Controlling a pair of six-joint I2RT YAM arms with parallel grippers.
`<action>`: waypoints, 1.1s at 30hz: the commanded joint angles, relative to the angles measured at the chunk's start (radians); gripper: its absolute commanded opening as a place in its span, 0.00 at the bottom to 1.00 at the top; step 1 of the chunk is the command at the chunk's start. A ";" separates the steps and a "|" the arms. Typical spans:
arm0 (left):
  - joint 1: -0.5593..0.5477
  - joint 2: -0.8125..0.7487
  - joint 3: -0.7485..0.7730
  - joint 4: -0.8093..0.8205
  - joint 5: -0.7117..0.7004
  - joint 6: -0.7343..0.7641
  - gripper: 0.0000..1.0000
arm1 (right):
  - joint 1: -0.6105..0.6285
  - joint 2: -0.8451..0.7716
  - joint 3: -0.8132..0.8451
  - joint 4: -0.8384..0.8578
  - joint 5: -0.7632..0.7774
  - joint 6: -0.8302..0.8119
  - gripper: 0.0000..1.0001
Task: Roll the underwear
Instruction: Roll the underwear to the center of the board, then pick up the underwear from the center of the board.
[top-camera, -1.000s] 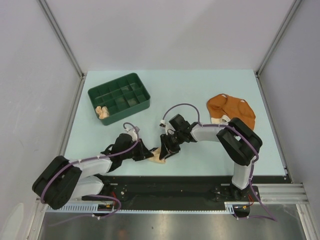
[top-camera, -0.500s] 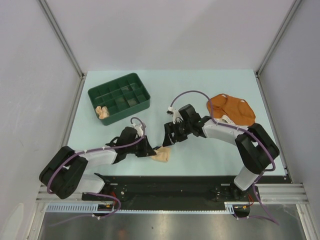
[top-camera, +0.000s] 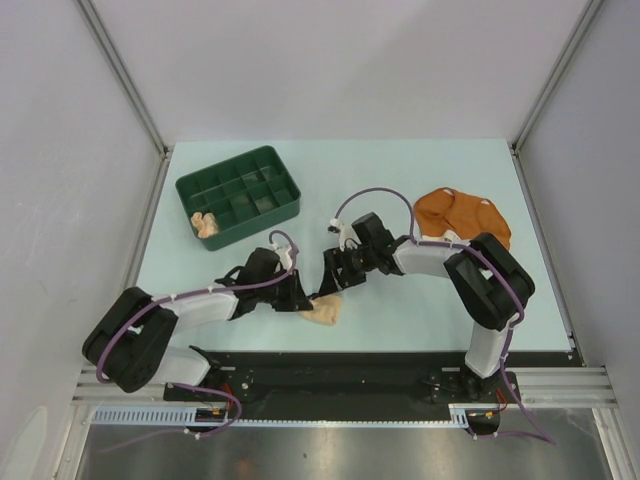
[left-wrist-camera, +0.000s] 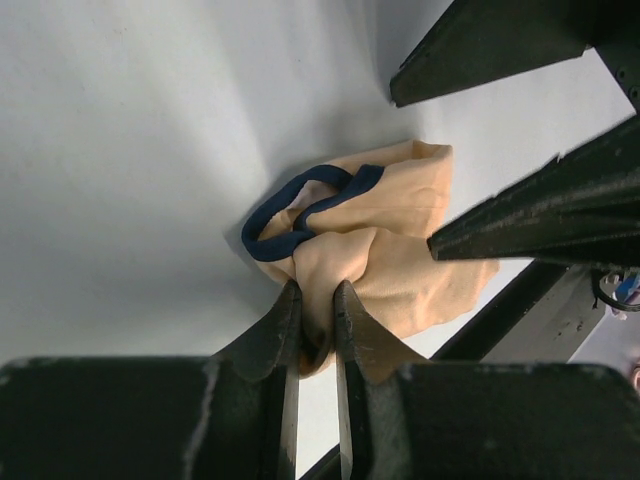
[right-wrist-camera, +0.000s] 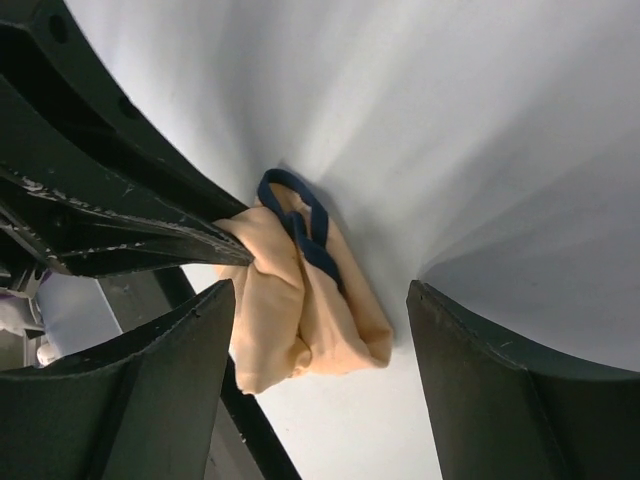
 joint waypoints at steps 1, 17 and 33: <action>-0.014 0.043 0.008 -0.117 -0.068 0.063 0.12 | 0.033 0.002 0.005 0.034 -0.045 0.017 0.74; -0.018 0.056 0.034 -0.145 -0.074 0.044 0.11 | 0.113 -0.085 0.005 0.008 -0.002 -0.011 0.70; -0.018 0.063 0.044 -0.142 -0.074 0.006 0.10 | 0.248 -0.122 0.005 -0.159 0.208 -0.157 0.51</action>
